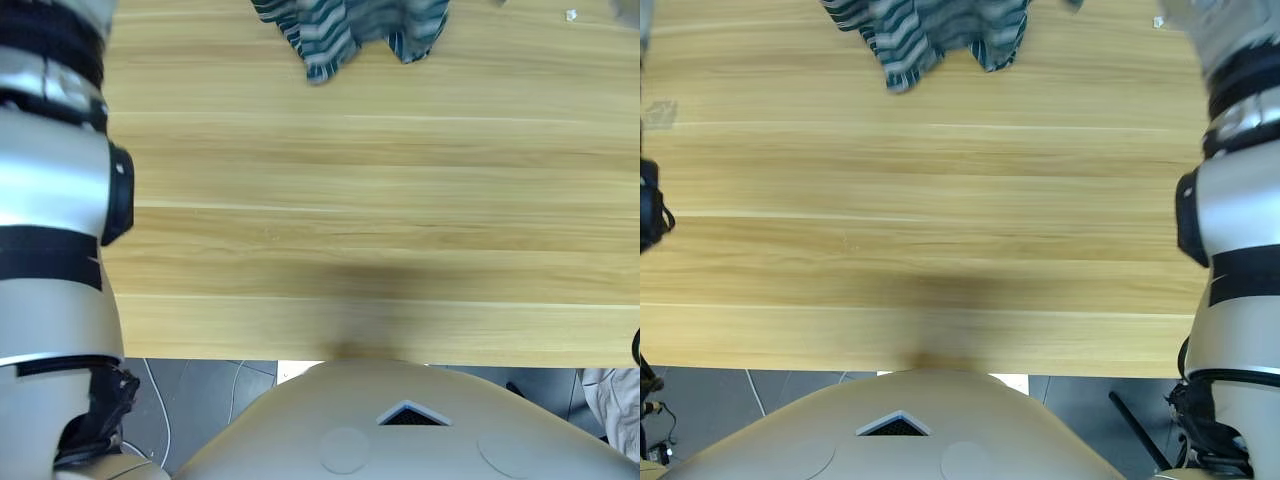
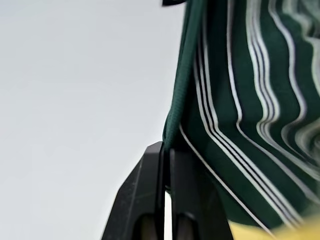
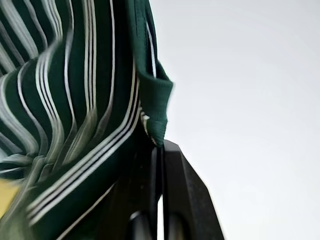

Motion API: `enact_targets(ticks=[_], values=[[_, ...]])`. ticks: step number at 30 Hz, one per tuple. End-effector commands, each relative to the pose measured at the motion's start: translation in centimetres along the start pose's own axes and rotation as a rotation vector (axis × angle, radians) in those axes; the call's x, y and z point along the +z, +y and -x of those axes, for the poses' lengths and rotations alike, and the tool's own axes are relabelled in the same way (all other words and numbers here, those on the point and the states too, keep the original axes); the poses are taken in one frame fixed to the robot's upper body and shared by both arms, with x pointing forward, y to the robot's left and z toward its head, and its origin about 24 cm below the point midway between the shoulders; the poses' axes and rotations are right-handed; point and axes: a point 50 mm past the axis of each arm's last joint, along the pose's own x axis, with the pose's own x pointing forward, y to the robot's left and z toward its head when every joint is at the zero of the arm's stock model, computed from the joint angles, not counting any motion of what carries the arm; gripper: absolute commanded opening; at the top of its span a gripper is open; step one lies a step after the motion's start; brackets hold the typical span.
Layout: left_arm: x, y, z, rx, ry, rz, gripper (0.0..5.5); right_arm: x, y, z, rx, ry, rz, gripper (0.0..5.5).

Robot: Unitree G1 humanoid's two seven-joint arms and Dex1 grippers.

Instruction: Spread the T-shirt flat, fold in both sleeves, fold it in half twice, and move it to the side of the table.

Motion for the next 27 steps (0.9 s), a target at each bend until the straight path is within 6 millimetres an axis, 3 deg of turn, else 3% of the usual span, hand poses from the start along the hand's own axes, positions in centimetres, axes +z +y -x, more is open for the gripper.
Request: enact_targets(ticks=[1,2,4,8,10,12,14,20,23,27], values=[[-0.5,-9.7,4.1,-0.198,-0.11,0.072,0.0,3.3,9.7,3.6,0.248,-0.262,-0.166,0.03],[-0.1,-11.1,5.4,-0.222,-0.128,0.082,0.0,3.7,10.5,4.9,0.255,-0.287,-0.209,0.03],[0.6,-11.6,7.8,-0.218,-0.137,0.074,0.0,3.6,9.7,6.7,0.231,-0.281,-0.232,0.03],[3.4,-8.8,11.4,-0.161,-0.151,-0.023,0.0,4.0,7.2,8.7,0.194,-0.28,-0.242,0.03],[5.7,-7.9,13.3,-0.182,-0.186,-0.063,0.0,5.6,7.5,9.9,0.242,-0.323,-0.267,0.03],[7.7,-8.2,15.5,-0.27,-0.217,-0.063,0.0,8.3,8.7,11.5,0.372,-0.4,-0.316,0.03],[9.2,-10.1,17.3,-0.414,-0.235,-0.049,0.0,10.5,9.9,13.3,0.514,-0.441,-0.363,0.03],[12.1,-17.7,21.5,-0.881,-0.31,0.129,0.0,12.8,11.0,16.1,0.8,-0.448,-0.501,0.03],[12.6,-18.3,22.1,-0.926,-0.317,0.157,0.0,13.3,10.8,16.6,0.877,-0.448,-0.548,0.03],[12.3,-18.1,22.2,-0.93,-0.293,0.145,0.77,13.0,10.8,16.9,0.922,-0.42,-0.577,0.0]])
